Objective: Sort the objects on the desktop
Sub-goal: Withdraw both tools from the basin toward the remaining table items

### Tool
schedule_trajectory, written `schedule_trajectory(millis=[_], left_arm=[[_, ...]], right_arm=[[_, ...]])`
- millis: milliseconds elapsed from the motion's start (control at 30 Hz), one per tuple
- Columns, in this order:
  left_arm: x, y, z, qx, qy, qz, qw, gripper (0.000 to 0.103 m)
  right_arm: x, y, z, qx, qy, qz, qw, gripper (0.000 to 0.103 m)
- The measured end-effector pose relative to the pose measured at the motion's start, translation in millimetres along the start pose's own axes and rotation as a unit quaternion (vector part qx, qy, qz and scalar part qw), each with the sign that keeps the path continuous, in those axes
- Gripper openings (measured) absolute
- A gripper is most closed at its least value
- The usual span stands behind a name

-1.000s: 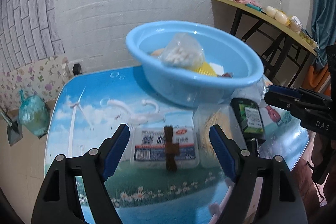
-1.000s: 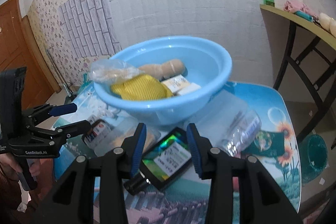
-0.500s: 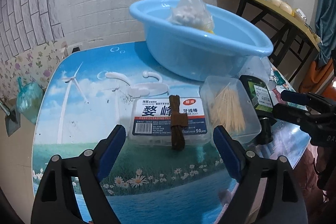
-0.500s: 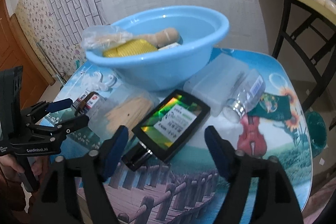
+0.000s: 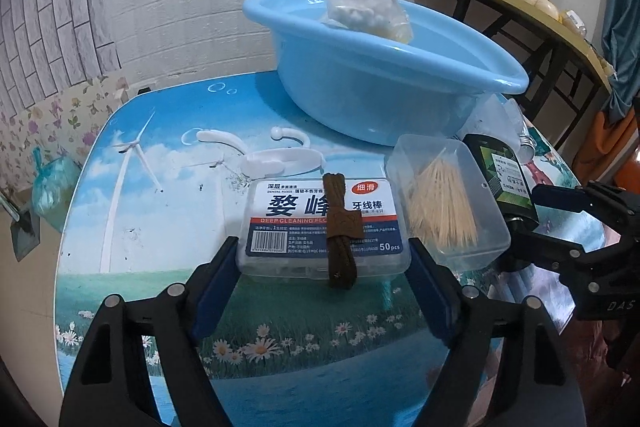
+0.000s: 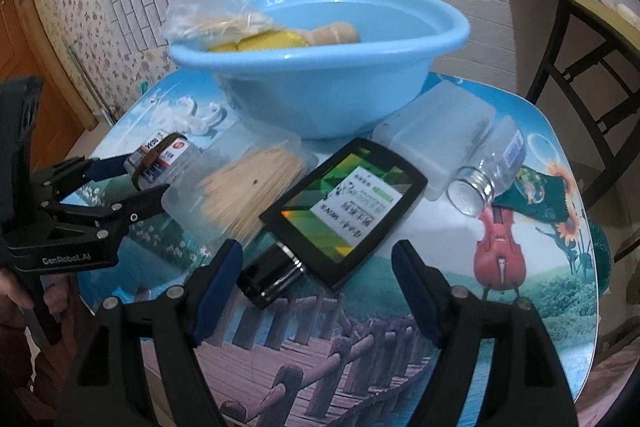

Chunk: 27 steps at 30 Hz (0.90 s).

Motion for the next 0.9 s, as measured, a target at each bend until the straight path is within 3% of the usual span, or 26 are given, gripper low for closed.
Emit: schedule_trajectory(millis=[400, 900], left_arm=[[12, -7, 6, 0.010, 0.005, -0.004, 0.9999, 0.080], [19, -18, 5, 0.012, 0.006, -0.004, 0.9999, 0.080]], right_arm=[[5, -6, -7, -0.008, -0.006, 0.006, 1.000, 0.078], [28, -32, -62, -0.066, -0.043, 0.005, 0.997, 0.081]])
Point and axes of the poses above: each gripper's, at about its wrist camera, not at the fingertips, and x roughly against the way its jaws point, z to its left, y to its top, the point moved 3 cm from there along -x, roughly the way its jaws point, and after that the axes turned 2 degrees about x, right-handed, at the moved point
